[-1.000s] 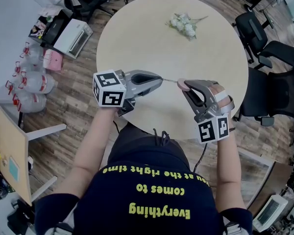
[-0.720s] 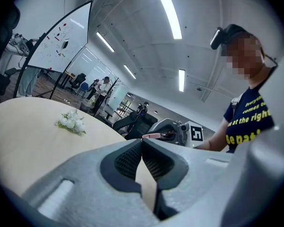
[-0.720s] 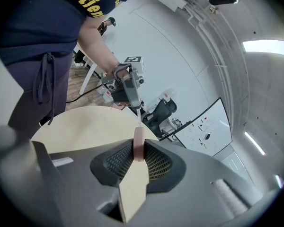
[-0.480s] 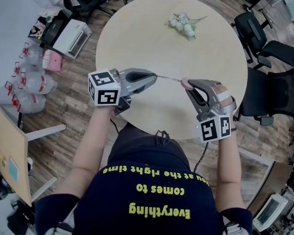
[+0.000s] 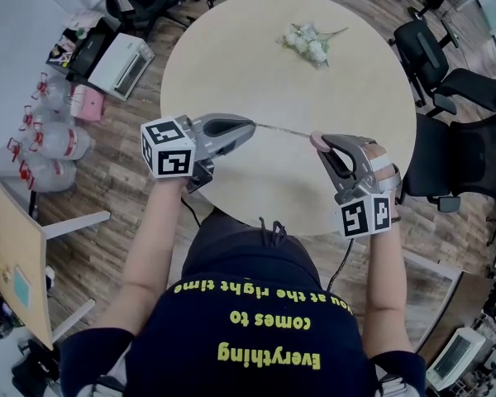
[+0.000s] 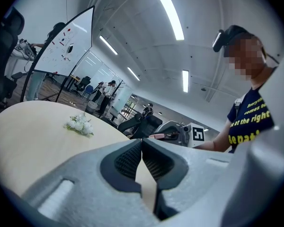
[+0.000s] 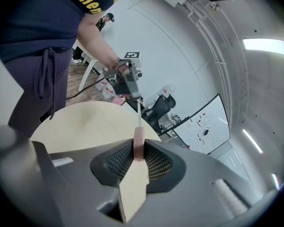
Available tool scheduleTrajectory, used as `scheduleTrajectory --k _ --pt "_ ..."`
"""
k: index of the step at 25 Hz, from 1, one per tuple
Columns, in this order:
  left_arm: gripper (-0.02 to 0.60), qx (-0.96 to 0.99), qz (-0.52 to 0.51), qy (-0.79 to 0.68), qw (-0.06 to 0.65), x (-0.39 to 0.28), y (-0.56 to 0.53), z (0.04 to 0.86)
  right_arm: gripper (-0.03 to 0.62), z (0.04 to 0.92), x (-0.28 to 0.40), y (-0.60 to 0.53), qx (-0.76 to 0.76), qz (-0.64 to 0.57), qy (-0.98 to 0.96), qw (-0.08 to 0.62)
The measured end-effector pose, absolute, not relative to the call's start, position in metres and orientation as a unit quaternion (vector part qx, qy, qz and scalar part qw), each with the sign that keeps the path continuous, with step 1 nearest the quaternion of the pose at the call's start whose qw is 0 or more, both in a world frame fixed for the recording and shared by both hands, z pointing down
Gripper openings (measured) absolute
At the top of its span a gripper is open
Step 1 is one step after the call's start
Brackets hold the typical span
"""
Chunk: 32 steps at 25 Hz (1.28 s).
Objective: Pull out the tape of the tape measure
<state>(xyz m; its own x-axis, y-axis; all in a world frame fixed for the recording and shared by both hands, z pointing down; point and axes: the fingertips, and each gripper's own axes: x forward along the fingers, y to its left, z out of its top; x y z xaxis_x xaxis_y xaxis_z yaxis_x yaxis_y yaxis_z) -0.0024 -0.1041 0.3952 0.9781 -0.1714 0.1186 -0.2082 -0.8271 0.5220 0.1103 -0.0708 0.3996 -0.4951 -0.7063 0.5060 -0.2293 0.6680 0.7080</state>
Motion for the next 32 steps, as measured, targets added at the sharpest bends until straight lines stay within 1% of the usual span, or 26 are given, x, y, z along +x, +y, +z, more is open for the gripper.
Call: scheduleTrajectory --k 32 --pt "0.006 0.951 0.054 -0.142 0.27 -0.035 -0.123 0.408 0.083 0.413 0.145 -0.074 0.306 -0.265 -0.801 0.441"
